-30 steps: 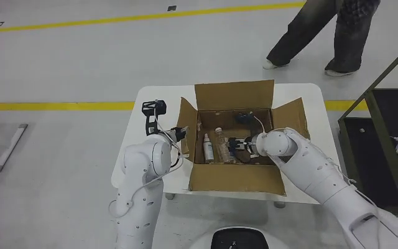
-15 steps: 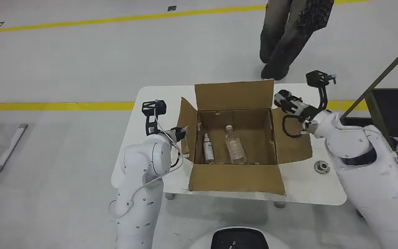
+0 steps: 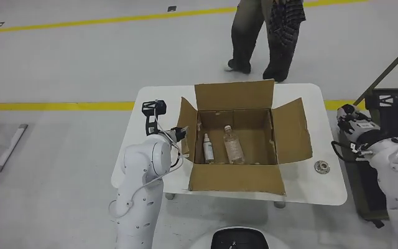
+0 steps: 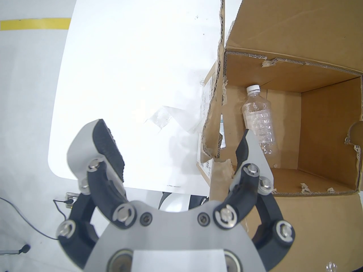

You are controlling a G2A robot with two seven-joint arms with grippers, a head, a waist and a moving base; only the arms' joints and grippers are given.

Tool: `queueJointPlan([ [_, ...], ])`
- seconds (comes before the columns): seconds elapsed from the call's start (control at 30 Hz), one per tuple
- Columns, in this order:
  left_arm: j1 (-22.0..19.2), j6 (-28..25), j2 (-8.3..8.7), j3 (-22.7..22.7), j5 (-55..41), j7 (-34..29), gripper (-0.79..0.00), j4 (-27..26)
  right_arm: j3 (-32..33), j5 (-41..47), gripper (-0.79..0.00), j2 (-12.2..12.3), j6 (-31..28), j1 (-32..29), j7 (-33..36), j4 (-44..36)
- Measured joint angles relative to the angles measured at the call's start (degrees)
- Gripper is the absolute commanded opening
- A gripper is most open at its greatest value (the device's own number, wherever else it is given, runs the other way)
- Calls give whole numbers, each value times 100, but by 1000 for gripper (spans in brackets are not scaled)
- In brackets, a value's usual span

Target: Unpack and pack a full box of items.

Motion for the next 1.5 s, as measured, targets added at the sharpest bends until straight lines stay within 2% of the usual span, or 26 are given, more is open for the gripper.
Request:
queueJointPlan([
  [0.23, 0, 0, 0, 0, 0, 0, 0, 0, -27, -61, -785, 6, -41, -20, -12, 24],
  [0.33, 0, 0, 0, 0, 0, 0, 0, 0, -74, -682, -785, 44, -148, -27, 139, 151],
  [0.53, 0, 0, 0, 0, 0, 0, 0, 0, 176, -2283, -785, 205, -873, -78, 1304, 430],
  [0.63, 0, 0, 0, 0, 0, 0, 0, 0, 171, -2531, -785, 261, -1446, -130, 1844, 634],
  [0.67, 0, 0, 0, 0, 0, 0, 0, 0, 149, -2559, -708, 269, -1591, -131, 1945, 725],
  [0.8, 0, 0, 0, 0, 0, 0, 0, 0, -185, -2730, -523, 292, -2093, -85, 2216, 1017],
  [0.93, 0, 0, 0, 0, 0, 0, 0, 0, -581, -2861, -465, 286, -2221, 22, 2274, 1273],
  [1.2, 0, 0, 0, 0, 0, 0, 0, 0, -1027, -3009, -505, 259, -2068, 316, 2113, 1904],
  [1.5, 0, 0, 0, 0, 0, 0, 0, 0, -1278, -2959, -502, 247, -2085, 562, 2125, 2345],
])
